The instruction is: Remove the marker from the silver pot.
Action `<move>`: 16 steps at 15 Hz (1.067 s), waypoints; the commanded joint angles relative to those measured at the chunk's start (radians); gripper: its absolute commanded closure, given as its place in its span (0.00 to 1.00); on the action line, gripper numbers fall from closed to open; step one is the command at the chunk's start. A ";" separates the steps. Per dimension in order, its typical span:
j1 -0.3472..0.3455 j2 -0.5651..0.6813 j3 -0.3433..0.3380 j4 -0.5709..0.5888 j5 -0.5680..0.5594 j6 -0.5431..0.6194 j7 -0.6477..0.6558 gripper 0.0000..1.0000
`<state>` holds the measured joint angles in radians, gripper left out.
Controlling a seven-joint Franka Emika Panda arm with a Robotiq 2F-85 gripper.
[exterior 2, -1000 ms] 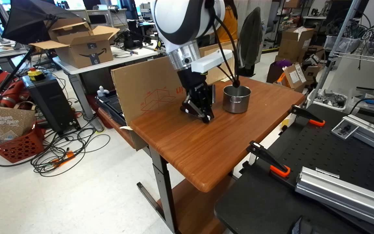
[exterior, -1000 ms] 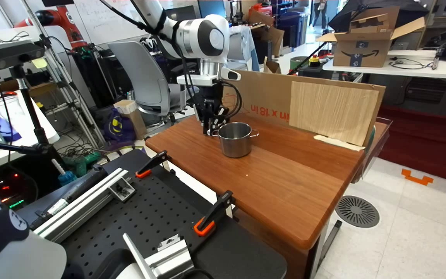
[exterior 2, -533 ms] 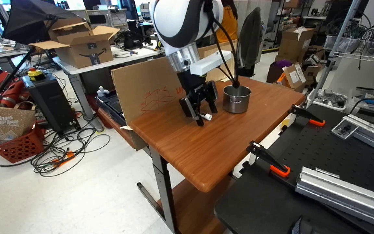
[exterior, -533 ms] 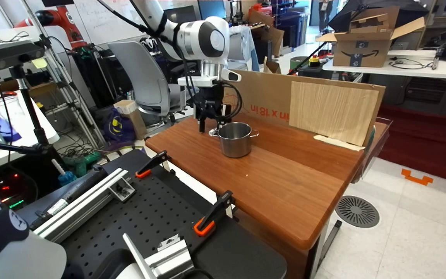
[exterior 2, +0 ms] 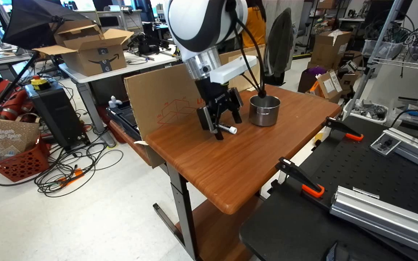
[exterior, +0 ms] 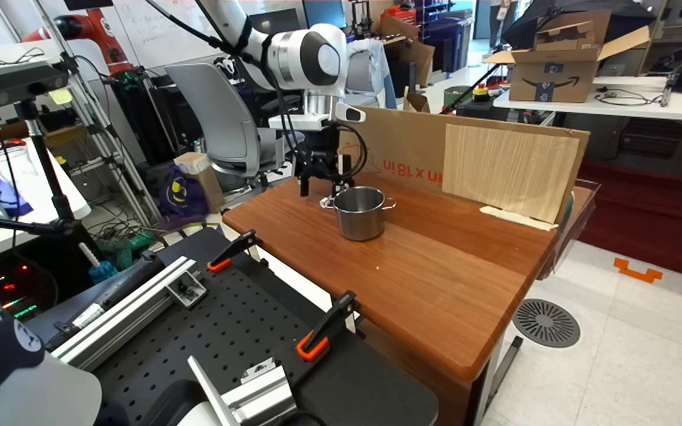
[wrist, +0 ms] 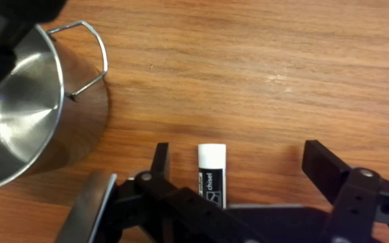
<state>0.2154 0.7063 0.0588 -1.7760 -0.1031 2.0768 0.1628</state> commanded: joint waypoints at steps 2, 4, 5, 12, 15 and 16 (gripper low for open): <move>0.011 -0.113 0.003 -0.089 -0.014 0.019 0.003 0.00; 0.006 -0.182 0.011 -0.141 -0.010 0.035 -0.007 0.00; 0.001 -0.221 0.016 -0.169 -0.002 0.040 -0.011 0.00; -0.004 -0.274 0.023 -0.190 0.002 0.003 -0.004 0.00; -0.004 -0.274 0.023 -0.193 0.002 0.004 -0.004 0.00; -0.004 -0.274 0.023 -0.193 0.002 0.004 -0.004 0.00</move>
<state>0.2181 0.4310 0.0736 -1.9723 -0.0982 2.0846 0.1560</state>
